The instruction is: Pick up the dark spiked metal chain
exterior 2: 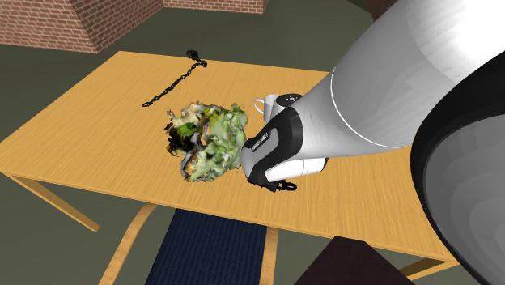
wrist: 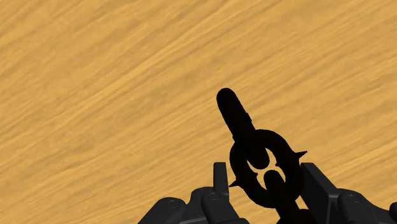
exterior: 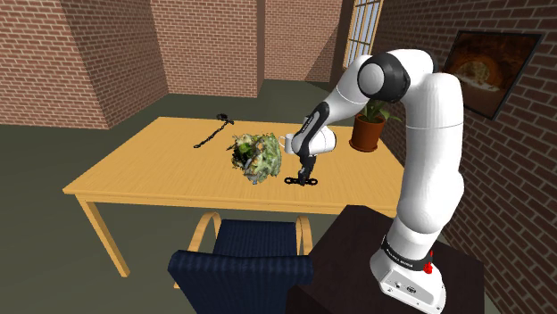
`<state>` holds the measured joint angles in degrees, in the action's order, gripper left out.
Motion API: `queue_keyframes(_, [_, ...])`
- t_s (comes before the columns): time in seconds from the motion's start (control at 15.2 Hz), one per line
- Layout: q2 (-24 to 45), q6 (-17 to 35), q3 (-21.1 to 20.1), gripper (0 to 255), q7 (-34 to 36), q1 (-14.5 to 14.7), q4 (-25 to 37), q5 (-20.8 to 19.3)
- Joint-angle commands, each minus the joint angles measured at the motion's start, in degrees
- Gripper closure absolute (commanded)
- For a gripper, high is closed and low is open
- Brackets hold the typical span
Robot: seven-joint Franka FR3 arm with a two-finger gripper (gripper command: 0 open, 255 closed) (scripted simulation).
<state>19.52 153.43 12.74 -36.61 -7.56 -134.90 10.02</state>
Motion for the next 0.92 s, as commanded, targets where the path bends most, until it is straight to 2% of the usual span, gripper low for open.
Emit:
queue_keyframes(0.0, [0.0, 0.0, 0.0, 255, 0.0, 0.0, 0.0, 0.0])
queue_keyframes(0.4, [-0.1, 0.1, 0.0, 255, 0.1, 0.1, -0.1, 0.0])
queue_keyframes(0.86, [-5.3, -4.6, 1.7, 255, 2.1, 1.2, -0.5, -2.8])
